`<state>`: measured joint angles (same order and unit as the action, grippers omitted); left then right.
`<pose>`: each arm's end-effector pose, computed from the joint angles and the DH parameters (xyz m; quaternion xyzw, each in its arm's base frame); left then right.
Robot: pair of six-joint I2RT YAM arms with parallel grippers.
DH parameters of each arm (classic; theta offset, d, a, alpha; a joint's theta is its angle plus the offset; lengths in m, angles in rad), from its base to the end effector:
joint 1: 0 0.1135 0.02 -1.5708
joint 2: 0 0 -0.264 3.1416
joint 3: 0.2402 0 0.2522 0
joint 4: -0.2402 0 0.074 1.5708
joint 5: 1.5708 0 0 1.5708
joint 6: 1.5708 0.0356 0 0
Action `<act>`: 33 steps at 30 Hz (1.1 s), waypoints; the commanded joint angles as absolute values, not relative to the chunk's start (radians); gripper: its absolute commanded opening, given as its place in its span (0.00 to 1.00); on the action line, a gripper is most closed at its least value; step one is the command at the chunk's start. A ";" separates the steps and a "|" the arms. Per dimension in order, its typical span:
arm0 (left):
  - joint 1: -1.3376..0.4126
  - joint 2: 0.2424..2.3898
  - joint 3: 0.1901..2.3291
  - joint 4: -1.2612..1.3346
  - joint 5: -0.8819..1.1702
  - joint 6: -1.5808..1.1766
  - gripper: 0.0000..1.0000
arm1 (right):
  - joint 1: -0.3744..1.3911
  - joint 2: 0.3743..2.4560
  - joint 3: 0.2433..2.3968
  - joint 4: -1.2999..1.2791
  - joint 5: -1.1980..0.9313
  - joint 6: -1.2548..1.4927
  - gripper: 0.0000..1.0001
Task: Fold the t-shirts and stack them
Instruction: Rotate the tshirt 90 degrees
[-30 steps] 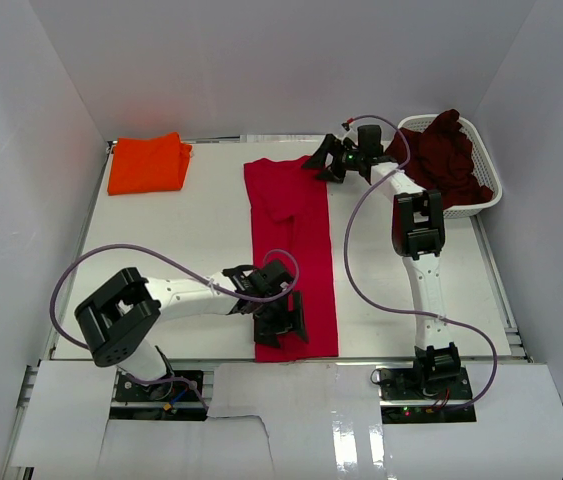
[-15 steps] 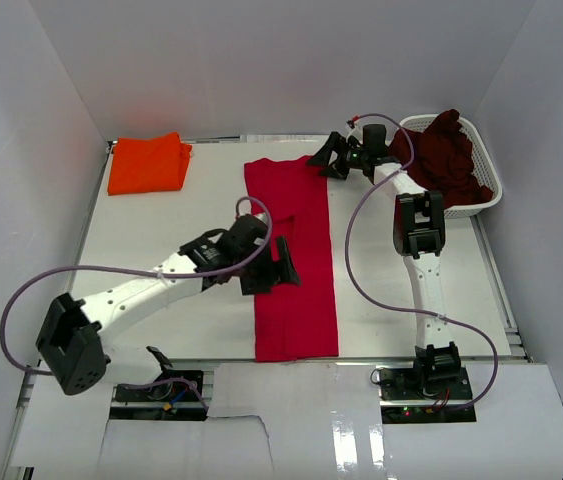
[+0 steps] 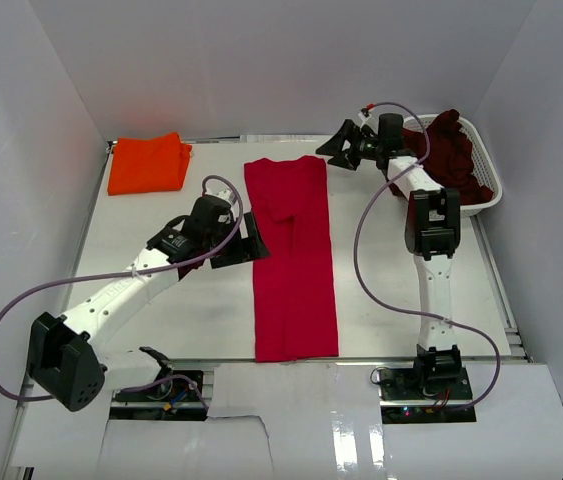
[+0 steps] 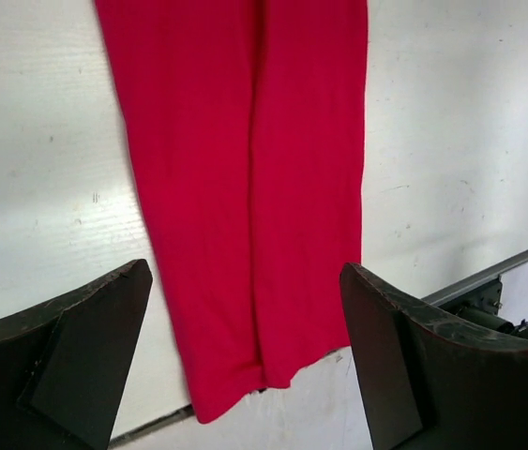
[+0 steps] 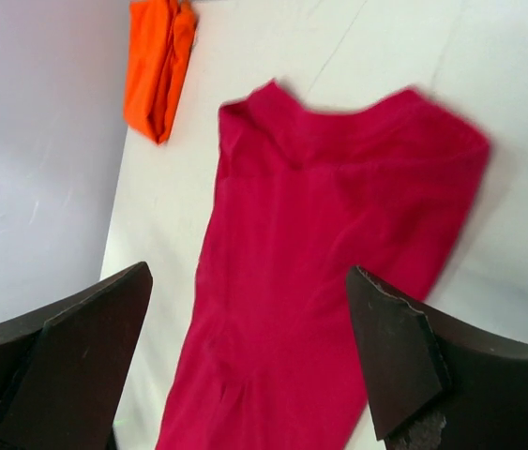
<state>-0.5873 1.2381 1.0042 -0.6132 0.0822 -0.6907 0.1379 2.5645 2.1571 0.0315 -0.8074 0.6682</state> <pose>0.2135 -0.1457 0.2826 -0.0338 0.9340 -0.2418 0.2610 0.5726 0.1054 0.1794 -0.0140 0.7917 0.5017 0.3485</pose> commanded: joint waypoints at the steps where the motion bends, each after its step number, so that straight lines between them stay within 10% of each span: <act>1: -0.546 1.236 0.991 -0.480 0.152 -0.595 0.93 | 0.146 2.350 2.013 0.043 -0.865 0.591 0.90; 14: -0.342 1.615 1.060 -0.086 0.509 -0.522 0.91 | 0.206 2.079 1.589 -0.156 -0.816 0.391 0.90; 33: -0.342 1.985 1.430 -0.143 0.523 -0.456 0.89 | 0.279 2.229 1.585 -0.173 -0.819 0.379 0.90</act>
<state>-0.3416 1.9434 1.4071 -0.1104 0.5140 -0.4877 0.2714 2.2108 1.5738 -0.1825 -0.8112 0.4023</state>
